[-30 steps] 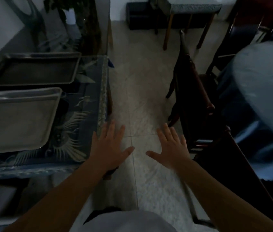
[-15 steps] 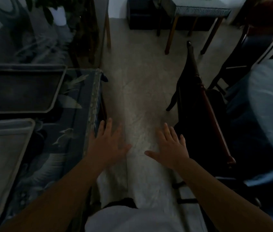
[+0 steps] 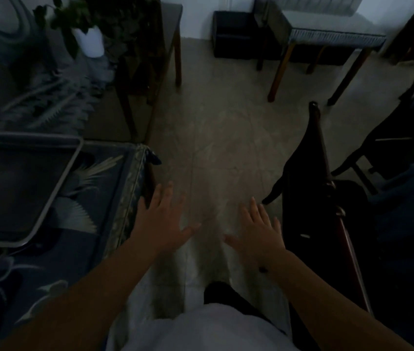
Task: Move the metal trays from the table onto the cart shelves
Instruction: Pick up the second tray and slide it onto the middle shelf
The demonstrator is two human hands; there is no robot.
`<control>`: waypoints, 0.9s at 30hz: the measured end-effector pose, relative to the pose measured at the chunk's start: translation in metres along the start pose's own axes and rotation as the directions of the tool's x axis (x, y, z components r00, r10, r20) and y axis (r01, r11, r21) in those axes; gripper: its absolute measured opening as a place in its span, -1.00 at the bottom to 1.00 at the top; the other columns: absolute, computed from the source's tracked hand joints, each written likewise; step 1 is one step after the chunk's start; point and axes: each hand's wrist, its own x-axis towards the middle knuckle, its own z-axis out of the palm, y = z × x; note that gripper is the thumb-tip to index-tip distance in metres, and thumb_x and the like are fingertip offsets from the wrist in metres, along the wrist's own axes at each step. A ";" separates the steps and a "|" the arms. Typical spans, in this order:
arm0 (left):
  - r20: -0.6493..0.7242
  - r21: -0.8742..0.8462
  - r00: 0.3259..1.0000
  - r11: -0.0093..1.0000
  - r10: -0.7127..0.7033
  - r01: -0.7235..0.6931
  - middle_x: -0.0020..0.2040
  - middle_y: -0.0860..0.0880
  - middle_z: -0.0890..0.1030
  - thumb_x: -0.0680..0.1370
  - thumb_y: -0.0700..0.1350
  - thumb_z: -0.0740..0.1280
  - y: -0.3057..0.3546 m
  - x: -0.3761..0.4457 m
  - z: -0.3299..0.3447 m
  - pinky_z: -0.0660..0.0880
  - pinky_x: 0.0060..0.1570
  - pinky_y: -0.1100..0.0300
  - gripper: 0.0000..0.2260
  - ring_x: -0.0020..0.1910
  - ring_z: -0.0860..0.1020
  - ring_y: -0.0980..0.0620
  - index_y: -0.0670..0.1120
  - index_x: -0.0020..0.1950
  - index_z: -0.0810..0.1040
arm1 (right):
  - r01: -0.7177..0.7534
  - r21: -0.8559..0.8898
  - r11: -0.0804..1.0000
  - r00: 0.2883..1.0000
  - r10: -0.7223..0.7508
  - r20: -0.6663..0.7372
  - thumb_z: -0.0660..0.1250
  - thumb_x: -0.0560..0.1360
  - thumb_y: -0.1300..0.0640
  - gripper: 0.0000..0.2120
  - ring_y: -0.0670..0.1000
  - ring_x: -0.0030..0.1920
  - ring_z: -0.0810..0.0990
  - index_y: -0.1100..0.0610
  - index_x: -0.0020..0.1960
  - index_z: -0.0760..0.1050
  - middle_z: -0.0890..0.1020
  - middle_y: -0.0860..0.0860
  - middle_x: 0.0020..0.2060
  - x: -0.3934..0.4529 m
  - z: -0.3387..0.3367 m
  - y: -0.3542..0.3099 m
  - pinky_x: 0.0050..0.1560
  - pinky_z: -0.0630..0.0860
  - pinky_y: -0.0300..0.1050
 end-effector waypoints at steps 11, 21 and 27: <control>-0.057 -0.126 0.877 0.875 -0.477 0.467 0.66 -0.06 -0.11 0.35 0.57 -0.28 -0.073 0.127 -0.055 0.04 0.46 -0.32 -0.09 0.61 -0.08 -0.17 0.15 0.62 -0.13 | 0.430 -0.133 0.893 0.902 -0.417 0.117 -0.03 0.27 -0.57 0.02 0.08 0.54 -0.15 -0.05 0.54 -0.20 -0.17 0.01 0.56 0.254 -0.103 -0.072 0.43 -0.05 0.32; 0.126 -0.215 0.394 0.363 -0.910 0.907 0.66 -0.05 -0.14 0.31 0.59 -0.34 -0.219 0.029 -0.020 0.05 0.48 -0.27 -0.02 0.62 -0.12 -0.15 0.10 0.63 -0.16 | 0.935 -0.100 0.339 0.352 -0.861 0.368 -0.11 0.25 -0.64 0.03 0.05 0.53 -0.17 -0.10 0.54 -0.21 -0.17 -0.02 0.56 0.309 -0.051 -0.352 0.42 -0.03 0.29; 0.275 -0.261 0.296 0.225 -0.915 0.939 0.66 -0.06 -0.16 0.55 0.43 -0.10 -0.262 0.043 0.004 0.00 0.51 -0.26 -0.23 0.62 -0.15 -0.13 0.04 0.64 -0.15 | 0.987 -0.112 0.115 0.157 -0.837 0.525 -0.03 0.35 -0.56 -0.03 0.08 0.54 -0.18 -0.05 0.55 -0.22 -0.23 -0.01 0.55 0.315 -0.023 -0.448 0.46 -0.03 0.28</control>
